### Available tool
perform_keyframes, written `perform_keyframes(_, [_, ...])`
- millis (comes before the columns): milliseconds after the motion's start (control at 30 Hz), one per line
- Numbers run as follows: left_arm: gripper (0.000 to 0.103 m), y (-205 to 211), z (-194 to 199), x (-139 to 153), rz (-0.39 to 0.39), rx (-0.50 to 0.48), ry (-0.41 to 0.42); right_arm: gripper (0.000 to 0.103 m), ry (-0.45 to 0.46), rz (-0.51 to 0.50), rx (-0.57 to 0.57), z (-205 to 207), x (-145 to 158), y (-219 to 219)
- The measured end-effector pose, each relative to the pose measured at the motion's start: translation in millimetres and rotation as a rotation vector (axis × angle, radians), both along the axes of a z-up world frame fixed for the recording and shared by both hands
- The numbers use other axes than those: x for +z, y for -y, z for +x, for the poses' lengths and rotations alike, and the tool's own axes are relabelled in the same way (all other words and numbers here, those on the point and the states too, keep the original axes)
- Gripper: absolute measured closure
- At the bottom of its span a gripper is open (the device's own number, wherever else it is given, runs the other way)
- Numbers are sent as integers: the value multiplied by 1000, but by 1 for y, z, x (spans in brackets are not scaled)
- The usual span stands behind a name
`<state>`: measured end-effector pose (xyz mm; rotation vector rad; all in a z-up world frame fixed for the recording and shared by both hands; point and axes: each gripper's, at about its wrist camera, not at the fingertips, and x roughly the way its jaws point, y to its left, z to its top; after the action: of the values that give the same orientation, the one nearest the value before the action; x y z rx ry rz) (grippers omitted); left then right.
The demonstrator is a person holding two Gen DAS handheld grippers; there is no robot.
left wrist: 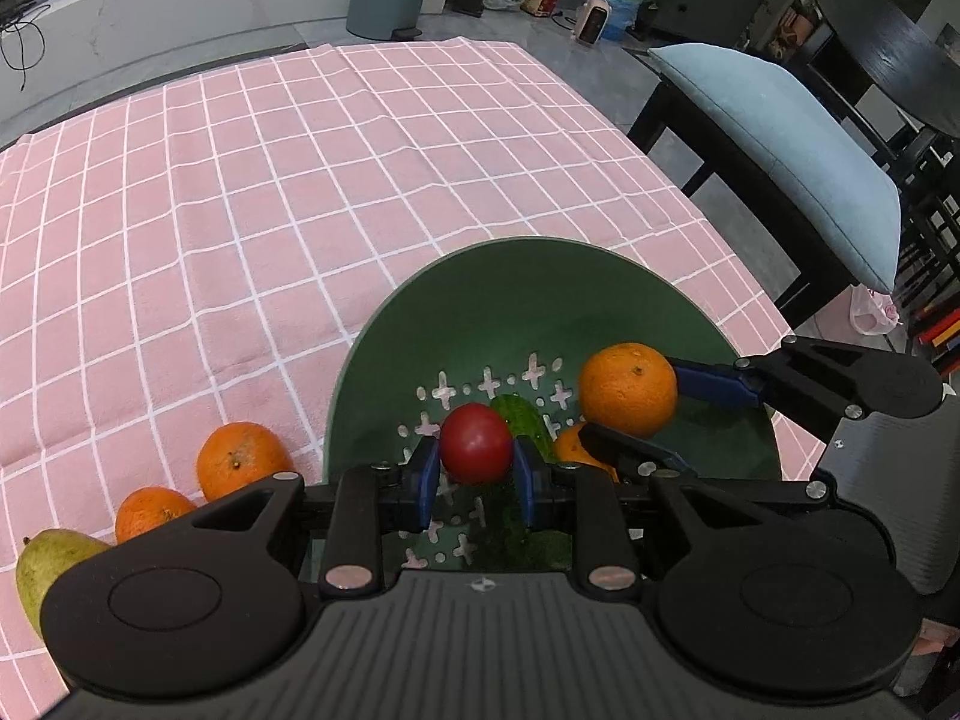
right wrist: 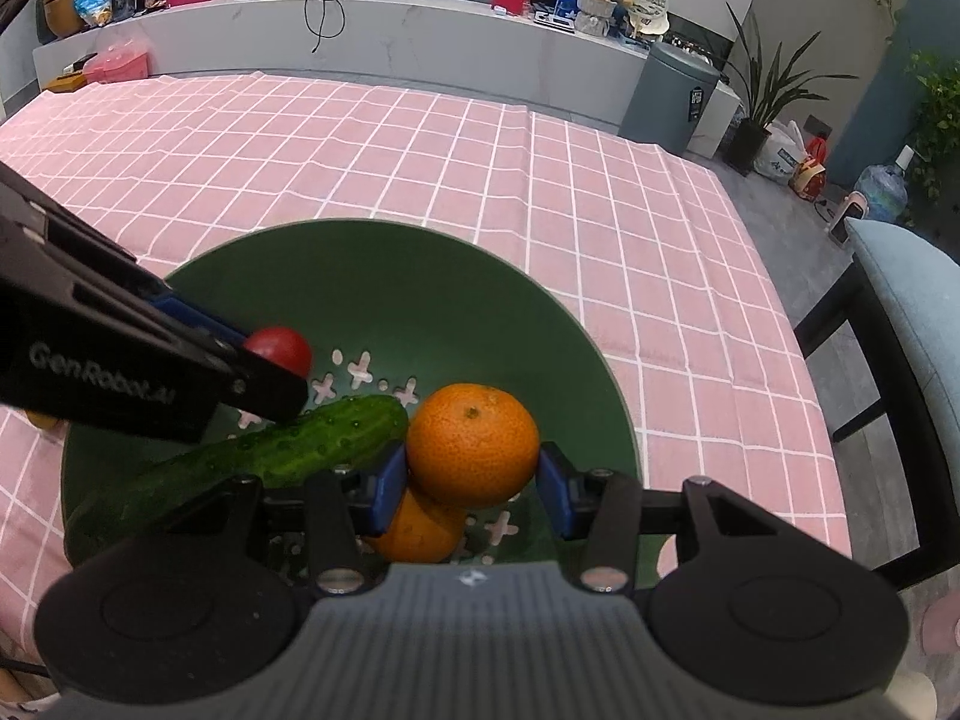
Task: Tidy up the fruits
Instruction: 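Carry the tomato with the left tool while the right tool carries the orange into the colander, releasing both, then move both tools back from the colander toward the remaining fruit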
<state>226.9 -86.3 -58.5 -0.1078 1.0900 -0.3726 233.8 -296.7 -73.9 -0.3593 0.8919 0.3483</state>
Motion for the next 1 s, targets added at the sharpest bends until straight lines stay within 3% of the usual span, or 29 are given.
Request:
perform_keyframes(100, [75, 1, 0, 0, 12, -2, 7, 59, 5, -11, 2, 0, 0, 0])
perform_keyframes(267, [57, 1, -3, 1, 7, 0, 8, 59, 13, -16, 1, -1, 2, -1])
perform_keyframes(400, [53, -1, -7, 8, 7, 0, 22, 57, 27, -22, -1, -6, 7, -3])
perform_keyframes(533, [46, -4, -16, 21, 1, -4, 49, 47, 58, -24, -12, -14, 15, -4])
perform_keyframes(733, [44, -10, -36, 47, 21, -1, 119, 42, 102, 14, -58, -31, 32, -3])
perform_keyframes(833, [43, -14, -48, 59, 50, 16, 158, 37, 126, 42, -68, -42, 42, -6])
perform_keyframes(1000, [43, -27, -68, 70, 106, 51, 212, 36, 148, 79, -43, -58, 53, -17])
